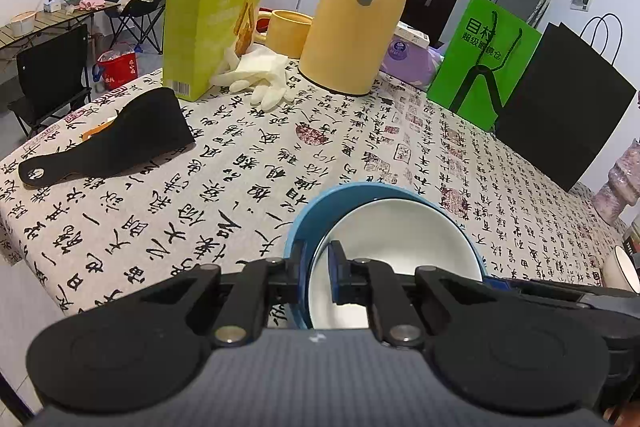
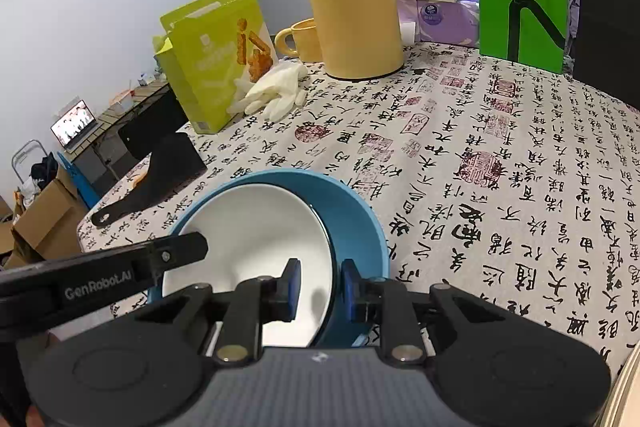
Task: Organize plates and bowls
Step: 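Open both grippers to release the white bowl inside the blue bowl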
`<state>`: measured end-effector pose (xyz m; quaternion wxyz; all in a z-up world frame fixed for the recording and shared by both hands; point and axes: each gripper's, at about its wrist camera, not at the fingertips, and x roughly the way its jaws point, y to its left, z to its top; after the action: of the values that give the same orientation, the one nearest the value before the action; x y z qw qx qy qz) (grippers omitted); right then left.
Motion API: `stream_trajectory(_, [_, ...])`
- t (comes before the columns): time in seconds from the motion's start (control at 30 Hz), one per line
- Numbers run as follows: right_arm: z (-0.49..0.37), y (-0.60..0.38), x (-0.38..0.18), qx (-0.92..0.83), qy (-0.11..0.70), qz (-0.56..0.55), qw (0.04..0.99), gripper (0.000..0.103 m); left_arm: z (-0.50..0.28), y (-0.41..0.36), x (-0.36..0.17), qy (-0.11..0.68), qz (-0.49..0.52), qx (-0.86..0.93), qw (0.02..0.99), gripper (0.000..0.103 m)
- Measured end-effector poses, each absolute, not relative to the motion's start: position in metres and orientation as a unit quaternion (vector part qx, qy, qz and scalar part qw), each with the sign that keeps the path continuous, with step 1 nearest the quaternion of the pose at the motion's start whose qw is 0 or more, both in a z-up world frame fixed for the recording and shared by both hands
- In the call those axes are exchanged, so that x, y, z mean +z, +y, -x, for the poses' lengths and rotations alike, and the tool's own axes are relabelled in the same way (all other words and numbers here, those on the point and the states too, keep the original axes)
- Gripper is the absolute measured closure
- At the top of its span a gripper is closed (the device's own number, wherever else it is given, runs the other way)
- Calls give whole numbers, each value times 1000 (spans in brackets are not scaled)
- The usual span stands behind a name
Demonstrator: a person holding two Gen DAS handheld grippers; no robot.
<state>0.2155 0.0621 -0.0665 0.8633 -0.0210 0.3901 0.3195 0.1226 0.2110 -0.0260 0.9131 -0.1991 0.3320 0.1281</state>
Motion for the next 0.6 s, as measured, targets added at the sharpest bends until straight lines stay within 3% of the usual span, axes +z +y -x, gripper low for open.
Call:
stream_trajectory(0.2, [-221, 57, -65, 320, 402, 3, 858, 85, -126, 211, -26, 338, 202, 133, 910, 92])
stream_trajectory(0.33, [-219, 52, -53, 321, 386, 3, 865, 70, -127, 211, -28, 342, 204, 139, 906, 92])
stream_trajectory(0.6, [-216, 45, -46, 329, 365, -1, 871, 67, -124, 208, -22, 331, 208, 131, 911, 91])
